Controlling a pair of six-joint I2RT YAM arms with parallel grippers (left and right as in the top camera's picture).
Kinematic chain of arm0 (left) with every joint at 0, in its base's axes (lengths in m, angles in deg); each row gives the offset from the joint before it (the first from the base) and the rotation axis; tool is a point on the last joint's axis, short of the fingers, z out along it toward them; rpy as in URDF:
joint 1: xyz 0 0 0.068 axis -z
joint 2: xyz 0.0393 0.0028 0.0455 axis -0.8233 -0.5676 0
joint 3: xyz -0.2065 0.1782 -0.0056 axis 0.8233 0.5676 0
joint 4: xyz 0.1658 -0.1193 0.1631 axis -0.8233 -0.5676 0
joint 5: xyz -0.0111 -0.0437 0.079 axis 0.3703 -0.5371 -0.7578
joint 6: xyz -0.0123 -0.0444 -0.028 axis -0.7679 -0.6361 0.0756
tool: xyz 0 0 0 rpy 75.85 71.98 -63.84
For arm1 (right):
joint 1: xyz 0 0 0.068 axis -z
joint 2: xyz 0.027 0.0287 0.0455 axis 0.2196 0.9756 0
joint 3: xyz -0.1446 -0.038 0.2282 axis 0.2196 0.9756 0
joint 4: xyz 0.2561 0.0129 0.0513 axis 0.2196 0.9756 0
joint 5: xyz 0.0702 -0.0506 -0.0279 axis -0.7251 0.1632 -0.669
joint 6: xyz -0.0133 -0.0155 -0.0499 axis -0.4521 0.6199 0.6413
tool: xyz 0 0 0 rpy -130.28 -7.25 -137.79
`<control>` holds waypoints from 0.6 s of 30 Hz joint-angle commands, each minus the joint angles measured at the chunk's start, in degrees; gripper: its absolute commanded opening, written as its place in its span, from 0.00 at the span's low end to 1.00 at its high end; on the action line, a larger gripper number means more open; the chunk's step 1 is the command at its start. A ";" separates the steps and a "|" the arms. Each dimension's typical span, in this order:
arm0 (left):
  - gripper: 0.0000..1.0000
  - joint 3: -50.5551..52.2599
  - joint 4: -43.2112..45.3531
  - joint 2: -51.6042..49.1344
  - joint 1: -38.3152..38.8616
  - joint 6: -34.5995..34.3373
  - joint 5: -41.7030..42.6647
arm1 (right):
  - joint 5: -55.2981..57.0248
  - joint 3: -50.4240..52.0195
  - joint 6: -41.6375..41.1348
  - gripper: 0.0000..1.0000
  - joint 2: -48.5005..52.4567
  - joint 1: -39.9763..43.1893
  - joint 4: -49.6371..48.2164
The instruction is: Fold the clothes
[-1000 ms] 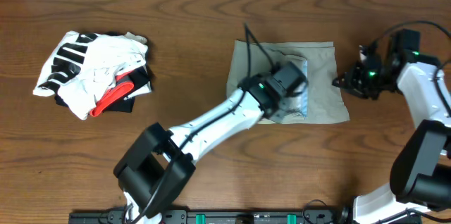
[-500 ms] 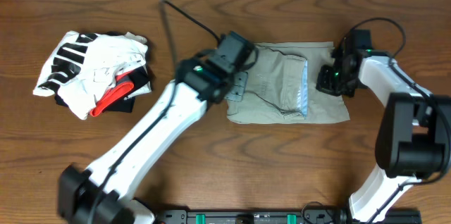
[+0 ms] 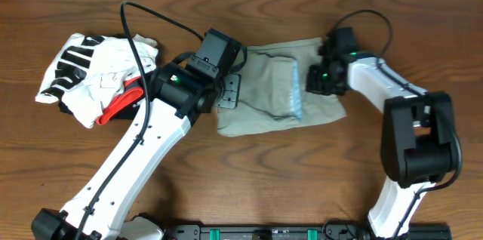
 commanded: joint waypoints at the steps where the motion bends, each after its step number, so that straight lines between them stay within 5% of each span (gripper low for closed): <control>1: 0.60 -0.72 0.20 0.13 0.39 0.07 0.13 | -0.72 2.95 -4.15 0.01 5.31 -3.13 2.19; 8: 0.59 -0.46 4.57 -3.39 4.74 -8.57 0.22 | -9.46 2.95 3.39 0.01 2.56 -2.10 5.68; 18: 0.58 -0.46 7.96 -13.64 13.20 -12.87 1.40 | -10.03 2.95 -1.18 0.02 0.33 -5.95 14.38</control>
